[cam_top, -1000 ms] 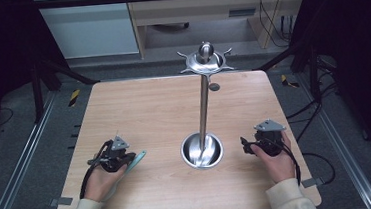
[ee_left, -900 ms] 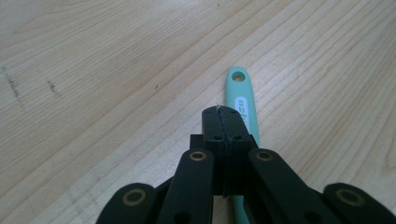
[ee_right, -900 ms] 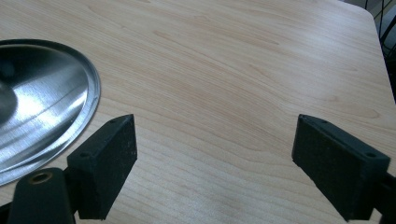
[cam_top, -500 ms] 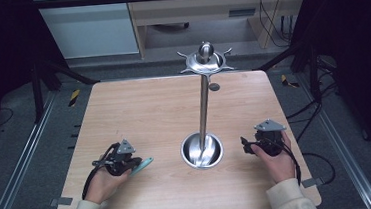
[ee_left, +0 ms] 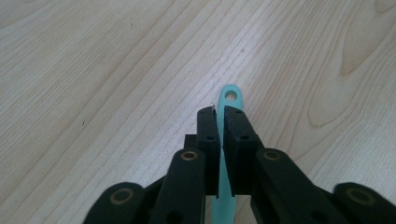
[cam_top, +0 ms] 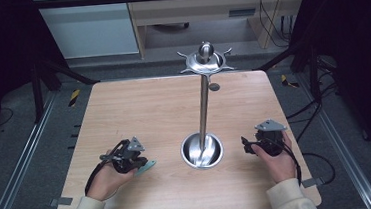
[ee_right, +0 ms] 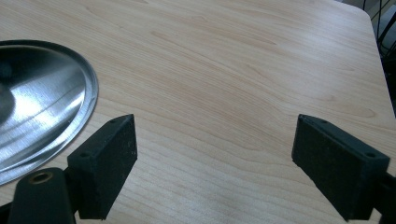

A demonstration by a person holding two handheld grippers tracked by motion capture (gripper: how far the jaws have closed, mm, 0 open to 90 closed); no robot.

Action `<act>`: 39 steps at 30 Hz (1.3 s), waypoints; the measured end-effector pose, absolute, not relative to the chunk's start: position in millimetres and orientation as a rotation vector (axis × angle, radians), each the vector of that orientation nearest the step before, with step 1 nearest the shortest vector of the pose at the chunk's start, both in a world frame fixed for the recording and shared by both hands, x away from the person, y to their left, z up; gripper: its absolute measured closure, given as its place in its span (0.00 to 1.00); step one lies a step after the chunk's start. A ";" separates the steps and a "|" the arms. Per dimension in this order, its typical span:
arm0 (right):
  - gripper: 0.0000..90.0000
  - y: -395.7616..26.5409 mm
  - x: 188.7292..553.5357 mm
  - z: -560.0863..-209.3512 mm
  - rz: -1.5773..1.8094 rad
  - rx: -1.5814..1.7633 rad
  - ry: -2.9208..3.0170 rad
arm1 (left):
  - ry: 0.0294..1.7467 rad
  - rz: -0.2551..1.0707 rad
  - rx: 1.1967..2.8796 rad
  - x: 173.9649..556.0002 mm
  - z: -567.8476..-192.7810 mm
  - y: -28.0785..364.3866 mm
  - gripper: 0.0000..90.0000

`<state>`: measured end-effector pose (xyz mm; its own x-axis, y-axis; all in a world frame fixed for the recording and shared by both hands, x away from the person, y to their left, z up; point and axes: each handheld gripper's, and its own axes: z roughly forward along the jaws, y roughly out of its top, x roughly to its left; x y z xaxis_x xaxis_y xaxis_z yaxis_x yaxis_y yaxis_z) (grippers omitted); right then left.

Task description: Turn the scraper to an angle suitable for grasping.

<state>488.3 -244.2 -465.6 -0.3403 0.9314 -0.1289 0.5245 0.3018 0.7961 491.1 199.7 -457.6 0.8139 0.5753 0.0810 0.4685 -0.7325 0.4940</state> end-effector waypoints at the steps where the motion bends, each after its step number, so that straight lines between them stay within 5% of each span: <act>1: 0.16 -244.1 488.3 -465.5 0.889 1.292 1.978 | 0.783 0.303 2.582 493.3 -453.6 194.4 0.90; 15: 0.16 -244.4 488.3 -465.2 0.895 1.293 1.978 | 0.804 0.180 2.730 508.6 -450.6 176.2 0.62; 39: 0.16 -244.2 488.4 -464.9 0.901 1.291 1.979 | 0.800 0.115 2.810 516.4 -463.3 170.6 0.78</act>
<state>488.4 -244.2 -464.9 -0.3442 0.9313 -0.1192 0.5212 0.2951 0.8008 516.4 170.6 -463.3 0.8489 0.5283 0.0153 0.5113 -0.8283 0.2291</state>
